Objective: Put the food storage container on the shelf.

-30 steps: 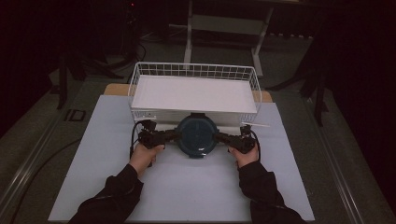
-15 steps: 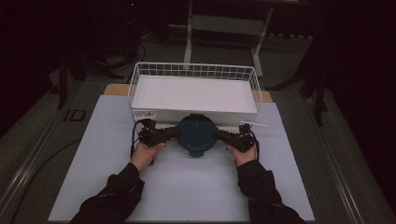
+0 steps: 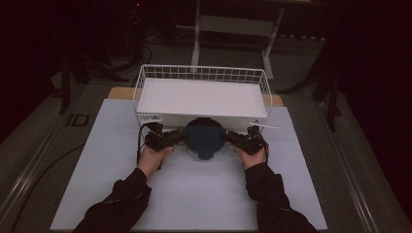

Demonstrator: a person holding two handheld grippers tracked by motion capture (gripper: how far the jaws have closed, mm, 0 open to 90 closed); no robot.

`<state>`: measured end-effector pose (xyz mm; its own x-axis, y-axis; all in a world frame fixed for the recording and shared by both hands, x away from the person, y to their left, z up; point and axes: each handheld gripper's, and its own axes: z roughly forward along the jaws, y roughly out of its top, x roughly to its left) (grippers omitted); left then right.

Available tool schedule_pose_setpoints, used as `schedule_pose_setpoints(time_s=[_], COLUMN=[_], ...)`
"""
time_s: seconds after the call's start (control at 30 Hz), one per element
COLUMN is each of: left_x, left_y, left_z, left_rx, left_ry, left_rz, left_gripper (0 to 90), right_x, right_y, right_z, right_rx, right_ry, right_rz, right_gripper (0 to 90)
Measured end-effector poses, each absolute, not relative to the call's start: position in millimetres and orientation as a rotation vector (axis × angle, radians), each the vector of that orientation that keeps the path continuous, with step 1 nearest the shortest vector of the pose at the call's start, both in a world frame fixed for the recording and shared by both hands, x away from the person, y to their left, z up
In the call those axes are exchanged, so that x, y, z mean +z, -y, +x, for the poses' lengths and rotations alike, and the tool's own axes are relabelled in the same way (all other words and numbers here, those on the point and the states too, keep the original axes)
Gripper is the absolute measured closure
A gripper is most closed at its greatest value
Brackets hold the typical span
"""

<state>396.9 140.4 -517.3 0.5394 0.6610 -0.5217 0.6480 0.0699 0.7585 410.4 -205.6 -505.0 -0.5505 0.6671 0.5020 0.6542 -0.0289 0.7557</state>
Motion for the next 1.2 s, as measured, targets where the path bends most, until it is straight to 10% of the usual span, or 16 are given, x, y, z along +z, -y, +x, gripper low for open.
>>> schedule_pose_setpoints(time_s=[0.8,1.2], left_x=[-495,-475], left_y=[-144,-157], left_z=[356,323], left_rx=[0.059,0.072], left_ry=[-0.900,-0.849], left_rz=[1.724,1.754], left_gripper=[1.4,1.1], right_x=[-477,-467], right_y=[203,190], right_z=[376,348], right_rx=[1.574,1.601], right_ry=[-2.219,-2.285], right_rz=[1.331,1.264], right_gripper=[43.2,43.8])
